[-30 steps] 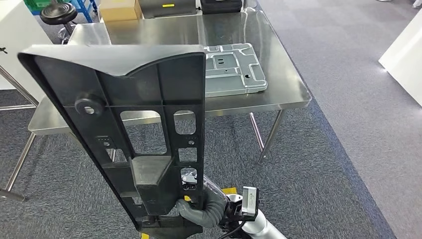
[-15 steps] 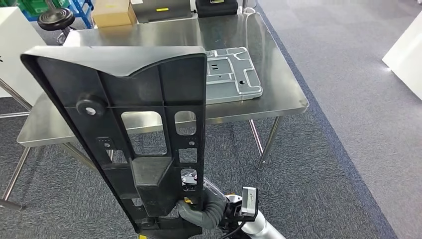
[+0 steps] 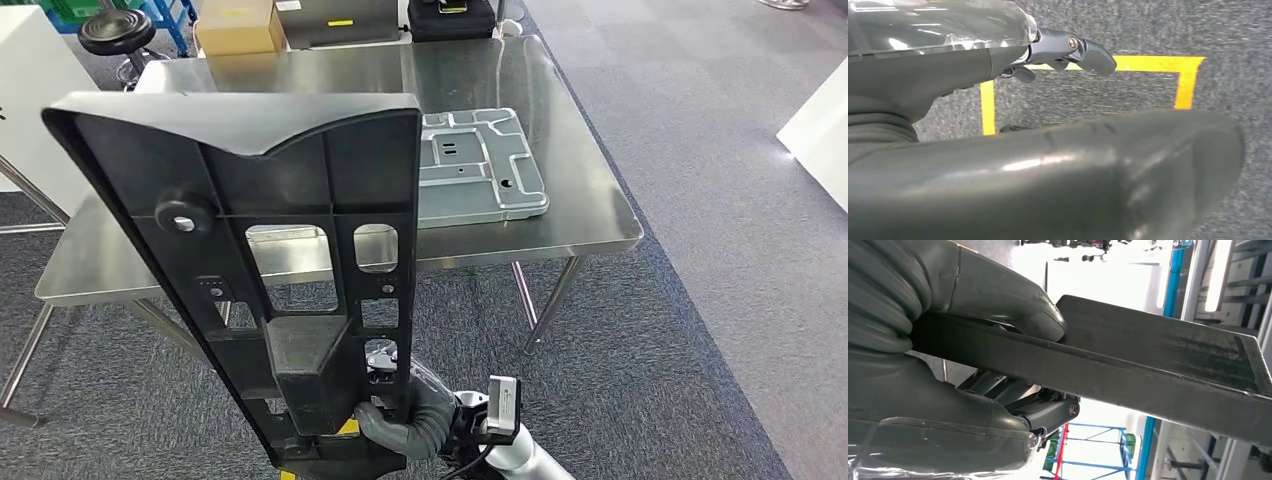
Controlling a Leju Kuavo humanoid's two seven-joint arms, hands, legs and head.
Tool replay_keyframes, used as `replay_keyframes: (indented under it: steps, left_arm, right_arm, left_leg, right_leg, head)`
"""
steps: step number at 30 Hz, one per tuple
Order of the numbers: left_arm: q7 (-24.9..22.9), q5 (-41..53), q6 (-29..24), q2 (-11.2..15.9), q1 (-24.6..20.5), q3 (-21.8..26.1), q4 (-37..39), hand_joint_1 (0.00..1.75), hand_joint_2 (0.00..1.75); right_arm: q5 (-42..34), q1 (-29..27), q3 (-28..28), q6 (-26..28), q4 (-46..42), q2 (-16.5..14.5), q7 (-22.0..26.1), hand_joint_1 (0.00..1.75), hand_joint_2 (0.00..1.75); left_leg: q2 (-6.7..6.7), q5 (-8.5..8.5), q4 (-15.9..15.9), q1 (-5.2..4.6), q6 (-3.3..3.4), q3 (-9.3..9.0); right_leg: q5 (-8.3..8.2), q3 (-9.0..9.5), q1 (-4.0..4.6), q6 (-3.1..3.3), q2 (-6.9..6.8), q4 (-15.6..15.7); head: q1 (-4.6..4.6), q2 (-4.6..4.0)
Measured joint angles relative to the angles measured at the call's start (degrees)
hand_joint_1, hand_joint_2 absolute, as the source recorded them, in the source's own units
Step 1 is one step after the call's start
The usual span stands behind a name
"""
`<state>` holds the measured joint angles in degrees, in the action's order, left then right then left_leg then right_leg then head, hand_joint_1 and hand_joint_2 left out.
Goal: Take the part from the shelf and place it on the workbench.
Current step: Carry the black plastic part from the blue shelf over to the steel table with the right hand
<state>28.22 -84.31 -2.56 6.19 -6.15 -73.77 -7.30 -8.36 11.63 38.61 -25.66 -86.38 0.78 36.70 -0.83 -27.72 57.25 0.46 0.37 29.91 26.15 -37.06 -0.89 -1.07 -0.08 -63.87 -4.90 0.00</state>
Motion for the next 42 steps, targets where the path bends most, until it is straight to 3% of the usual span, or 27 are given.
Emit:
replay_keyframes:
  steps: [2,5,7,8,10,11,12,13,15,16,17,19,22,23,25,26,27,28,30,32,37,38,40,41,42]
  left_arm:
    - [0.0,0.0,0.0,0.0,-0.1,0.0,0.0,0.00,0.00]
    - [0.0,0.0,0.0,0.0,-0.2,0.0,0.0,0.00,0.00]
    - [0.1,0.0,0.1,0.0,-0.3,0.0,0.0,0.00,0.00]
    - [0.2,0.0,0.1,0.0,-0.3,0.0,0.0,0.00,0.00]
    - [0.2,0.0,0.1,0.0,-0.1,0.0,0.0,0.00,0.00]
    - [0.2,0.0,0.1,0.0,0.0,0.0,0.0,0.00,0.00]
    - [0.2,0.0,0.2,0.0,0.1,0.0,0.0,0.00,0.00]
    - [0.2,0.0,0.2,0.0,0.2,0.0,0.0,0.00,0.00]
    - [0.2,0.0,0.2,0.0,0.2,0.0,0.0,0.00,0.00]
    - [0.2,0.0,0.2,0.0,0.2,0.0,0.0,0.00,0.00]
    - [0.2,0.0,0.2,0.0,0.2,0.0,0.0,0.00,0.00]
    - [0.2,0.0,0.2,0.0,0.2,0.0,0.0,0.00,0.00]
    - [0.2,0.0,0.1,0.0,0.2,0.0,0.0,0.00,0.00]
    - [0.2,0.0,0.2,-0.1,0.2,0.0,0.0,0.00,0.00]
    - [0.2,0.0,0.2,-0.1,0.1,0.0,0.0,0.00,0.00]
    - [0.2,0.0,0.2,-0.1,0.1,0.0,0.0,0.00,0.00]
    - [0.2,0.0,0.2,-0.1,0.2,0.0,0.0,0.00,0.00]
    - [0.2,0.0,0.2,-0.1,0.2,0.0,0.0,0.00,0.00]
    - [0.2,0.0,0.2,-0.2,0.3,0.0,0.0,0.00,0.00]
    - [0.2,0.0,0.2,-0.2,0.2,0.0,0.0,0.00,0.00]
    - [0.2,0.0,0.2,-0.3,0.0,0.0,0.0,0.00,0.00]
    - [0.2,0.0,0.2,-0.3,0.0,0.0,0.0,0.00,0.00]
    - [0.1,0.0,0.2,-0.4,0.0,0.0,0.0,0.00,0.00]
    - [0.1,0.0,0.1,-0.4,0.1,0.0,0.0,0.00,0.00]
    - [0.0,0.0,0.1,-0.4,0.2,0.0,0.0,0.00,0.00]
  right_arm:
    - [0.1,0.0,0.1,0.0,-0.1,0.0,0.1,1.75,1.75]
    - [0.1,0.1,0.1,-0.1,-0.4,0.0,0.4,1.75,1.75]
    - [0.1,0.1,0.1,-0.1,-0.7,0.0,0.7,1.75,1.75]
    - [0.1,0.2,0.1,-0.1,-0.9,0.0,0.8,1.75,1.75]
    - [0.0,0.0,0.1,-0.1,-1.1,0.0,1.0,1.75,1.75]
    - [0.1,-0.1,0.1,-0.1,-1.1,0.0,1.0,1.75,1.75]
    - [0.1,-0.2,0.1,-0.1,-1.1,0.0,1.0,1.75,1.75]
    - [0.1,-0.3,0.1,-0.1,-1.1,0.0,1.0,1.75,1.75]
    - [0.1,-0.4,0.1,-0.1,-1.2,0.0,1.0,1.75,1.75]
    - [0.1,-0.4,0.1,-0.1,-1.3,0.0,1.1,1.75,1.75]
    - [0.1,-0.4,0.1,-0.2,-1.4,0.0,1.1,1.75,1.75]
    - [0.2,-0.5,0.1,-0.2,-1.6,0.0,1.1,1.75,1.75]
    - [0.3,-0.5,0.1,-0.2,-2.1,0.0,1.1,1.75,1.75]
    - [0.4,-0.5,0.1,-0.2,-2.2,0.0,1.1,1.75,1.75]
    - [0.8,-0.8,0.0,-0.2,-2.3,0.0,1.1,1.75,1.75]
    - [1.0,-1.0,0.0,-0.2,-2.3,0.0,1.0,1.75,1.75]
    - [1.2,-1.2,0.0,-0.2,-2.3,0.1,1.0,1.75,1.75]
    - [1.3,-1.3,-0.1,-0.2,-2.3,0.1,1.0,1.75,1.75]
    - [1.5,-1.3,-0.5,-0.1,-2.6,0.1,1.1,1.75,1.75]
    - [1.8,-1.1,-0.9,-0.1,-3.0,0.1,1.2,1.75,1.75]
    - [2.3,-0.8,-1.6,-0.1,-4.1,0.1,1.3,1.75,1.75]
    - [2.5,-0.7,-1.7,0.0,-4.4,0.1,1.3,1.75,1.75]
    - [3.2,-0.6,-1.8,0.4,-4.6,0.1,1.4,1.75,1.75]
    - [3.6,-0.6,-1.9,0.7,-4.7,0.1,1.4,1.75,1.75]
    - [4.1,-0.6,-1.9,1.1,-4.7,0.1,1.4,1.75,1.75]
  left_leg:
    - [-0.12,-0.87,0.2,-0.17,-0.68,-0.36]
    - [-0.06,-1.59,0.1,0.00,-1.64,-1.00]
    - [0.22,-2.96,2.6,0.18,-2.21,-0.24]
    - [0.36,-4.22,5.8,0.27,-2.44,1.35]
    - [0.45,-6.68,13.9,0.32,-2.78,6.30]
    - [0.45,-6.79,16.6,0.32,-2.83,8.44]
    - [0.46,-5.67,17.2,0.32,-2.79,9.68]
    - [0.46,-3.40,15.5,0.31,-2.66,9.79]
    - [0.49,2.15,8.1,0.19,-2.12,7.71]
    - [0.51,3.77,4.8,0.00,-1.77,6.49]
    - [0.55,4.34,2.8,-0.19,-1.44,5.66]
    - [0.57,3.66,1.6,-0.52,-0.91,5.19]
    - [0.50,3.33,0.5,0.02,-0.09,4.28]
    - [0.50,3.21,0.1,0.19,0.20,3.86]
    - [0.50,2.67,0.0,0.08,0.60,3.34]
    - [0.48,2.35,0.0,0.05,0.68,3.03]
    - [0.43,1.99,0.1,0.02,0.69,2.61]
    - [0.36,1.59,0.1,0.02,0.65,2.06]
    - [0.23,0.65,0.1,0.02,0.41,0.88]
    - [0.12,-0.30,0.3,-0.20,-0.12,0.18]
    - [0.35,-2.01,1.3,-0.26,-1.67,-0.19]
    - [0.42,-3.05,3.6,-0.17,-2.01,0.81]
    - [0.48,-5.74,11.2,0.08,-2.58,5.14]
    - [0.48,-6.51,14.8,0.18,-2.78,7.55]
    - [0.49,-6.25,16.8,0.26,-2.89,9.35]
  right_leg:
    - [-1.21,1.58,0.10,0.56,0.09,4.1]
    - [-0.28,2.13,0.25,1.71,0.20,4.6]
    - [0.15,2.99,0.06,2.43,0.08,5.0]
    - [0.42,3.45,0.03,2.69,0.00,5.1]
    - [1.11,4.21,0.10,2.91,-0.03,5.1]
    - [1.49,4.62,0.15,2.93,0.02,5.1]
    - [1.91,5.13,0.18,2.91,0.06,5.1]
    - [2.36,5.77,0.21,2.87,0.10,5.1]
    - [3.38,7.19,0.25,2.62,0.13,5.2]
    - [3.81,7.70,0.31,2.38,0.15,5.3]
    - [4.10,7.95,0.36,2.11,0.16,5.4]
    - [4.36,8.04,0.42,1.49,0.12,5.7]
    - [5.49,7.66,0.53,0.58,-0.03,4.2]
    - [6.61,6.36,0.56,0.38,-0.02,1.6]
    - [9.22,1.58,0.50,0.23,0.02,-6.1]
    - [9.74,-0.77,0.49,0.17,0.02,-9.2]
    - [9.11,-2.33,0.48,0.15,0.02,-10.6]
    - [7.26,-2.77,0.48,0.19,0.02,-9.8]
    - [1.67,-0.98,0.52,0.56,0.01,-2.9]
    - [-1.11,1.25,0.70,1.09,0.03,3.2]
    - [-0.26,2.75,0.60,2.63,0.24,5.2]
    - [-0.08,3.22,0.44,2.89,0.18,5.4]
    - [0.54,4.03,0.40,3.23,0.08,5.6]
    - [0.90,4.43,0.41,3.25,0.10,5.6]
    - [1.30,4.89,0.42,3.25,0.14,5.6]
  head:
    - [-0.02,0.00]
    - [-0.02,0.00]
    - [-0.03,0.00]
    - [-0.03,0.00]
    - [-0.03,0.00]
    - [-0.03,0.00]
    - [-0.03,0.00]
    - [-0.03,0.00]
    - [-0.02,0.00]
    - [-0.02,0.00]
    - [-0.02,0.00]
    - [-0.03,0.00]
    - [-0.03,0.00]
    - [-0.03,0.00]
    - [-0.02,0.00]
    - [-0.02,0.00]
    - [-0.02,0.00]
    - [-0.02,0.00]
    - [-0.02,0.00]
    - [-0.02,0.00]
    - [-0.03,0.00]
    - [-0.03,0.00]
    - [-0.03,0.00]
    - [-0.04,0.00]
    - [-0.04,0.00]
